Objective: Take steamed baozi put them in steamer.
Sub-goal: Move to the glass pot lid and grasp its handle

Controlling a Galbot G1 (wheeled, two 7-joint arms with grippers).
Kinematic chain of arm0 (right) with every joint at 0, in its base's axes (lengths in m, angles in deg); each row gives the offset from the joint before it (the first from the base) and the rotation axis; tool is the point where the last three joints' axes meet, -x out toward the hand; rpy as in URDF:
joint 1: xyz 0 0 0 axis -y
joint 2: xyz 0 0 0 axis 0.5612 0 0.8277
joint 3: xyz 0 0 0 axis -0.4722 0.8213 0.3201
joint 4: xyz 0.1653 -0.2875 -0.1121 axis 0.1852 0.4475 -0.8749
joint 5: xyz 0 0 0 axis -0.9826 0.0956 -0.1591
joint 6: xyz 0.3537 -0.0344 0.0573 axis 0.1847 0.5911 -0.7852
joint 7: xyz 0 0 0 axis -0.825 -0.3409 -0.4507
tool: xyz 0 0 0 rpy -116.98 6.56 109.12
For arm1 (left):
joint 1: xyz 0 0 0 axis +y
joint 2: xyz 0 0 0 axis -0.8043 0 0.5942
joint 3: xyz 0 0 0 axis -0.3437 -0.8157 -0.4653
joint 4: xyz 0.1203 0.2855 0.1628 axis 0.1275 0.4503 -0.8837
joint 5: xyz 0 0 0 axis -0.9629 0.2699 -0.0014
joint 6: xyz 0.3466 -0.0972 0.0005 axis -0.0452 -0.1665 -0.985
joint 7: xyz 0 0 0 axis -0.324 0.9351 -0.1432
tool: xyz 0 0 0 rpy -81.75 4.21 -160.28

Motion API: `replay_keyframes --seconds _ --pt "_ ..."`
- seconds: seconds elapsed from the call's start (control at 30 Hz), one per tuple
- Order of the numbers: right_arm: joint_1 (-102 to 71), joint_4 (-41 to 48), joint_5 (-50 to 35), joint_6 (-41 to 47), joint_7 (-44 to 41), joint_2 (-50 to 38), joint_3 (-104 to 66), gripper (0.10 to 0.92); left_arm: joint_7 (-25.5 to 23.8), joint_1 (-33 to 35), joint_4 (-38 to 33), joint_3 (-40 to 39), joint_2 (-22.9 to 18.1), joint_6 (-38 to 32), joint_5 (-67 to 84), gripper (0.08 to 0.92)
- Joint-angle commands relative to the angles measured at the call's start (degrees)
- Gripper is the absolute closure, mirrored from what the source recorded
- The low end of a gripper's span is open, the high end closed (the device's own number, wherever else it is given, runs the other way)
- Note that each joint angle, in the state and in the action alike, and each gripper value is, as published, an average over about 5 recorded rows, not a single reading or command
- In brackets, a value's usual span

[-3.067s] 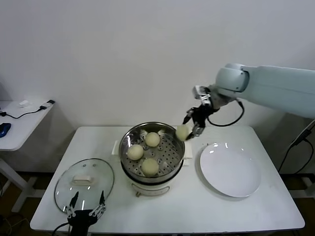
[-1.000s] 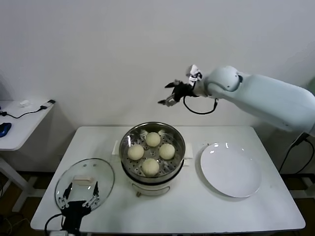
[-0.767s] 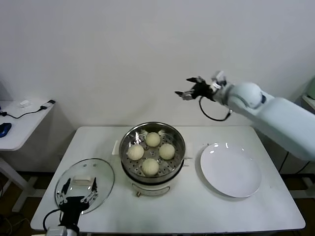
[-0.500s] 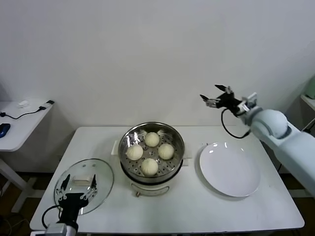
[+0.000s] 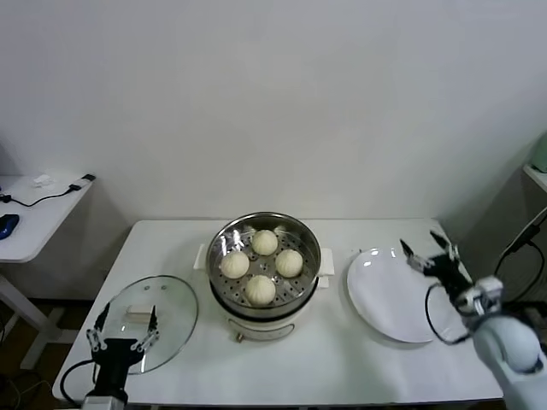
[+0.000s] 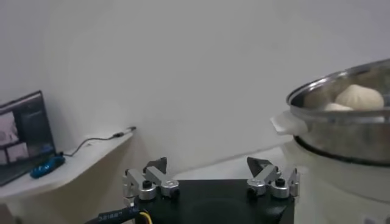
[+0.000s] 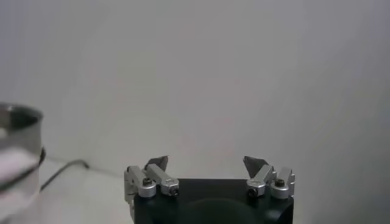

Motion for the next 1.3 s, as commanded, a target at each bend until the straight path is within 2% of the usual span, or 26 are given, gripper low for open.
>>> replay_keyframes --seconds 0.03,0.17,0.33,0.57,0.83,1.3 --pt "-18.1 -1.4 8.6 -10.1 0.4 14.9 -8.4 0.203 16.6 0.3 8.8 1.1 3.9 -8.8 -33.3 0.177" --pt "-18.2 -1.2 11.4 -9.8 3.6 17.9 -7.2 0.203 21.8 0.0 16.0 2.9 5.6 -11.8 -53.8 0.177" --pt "-18.5 -2.1 13.3 -9.1 5.7 19.5 -6.7 0.203 22.9 -2.2 22.8 2.3 7.0 -11.8 -62.7 0.177" --pt "-19.7 -5.6 14.5 -7.9 6.3 19.1 -6.7 0.203 22.5 -8.5 29.4 1.5 7.2 -11.6 -65.5 0.177" --pt "-20.6 -10.1 14.7 -6.3 7.4 19.7 -6.5 0.203 19.4 -13.3 34.2 1.3 8.1 -9.7 -64.2 0.177" --pt "-21.2 -11.9 14.9 -6.1 8.0 20.4 -6.5 0.203 18.1 -19.6 39.4 0.1 8.3 -6.2 -63.8 0.177"
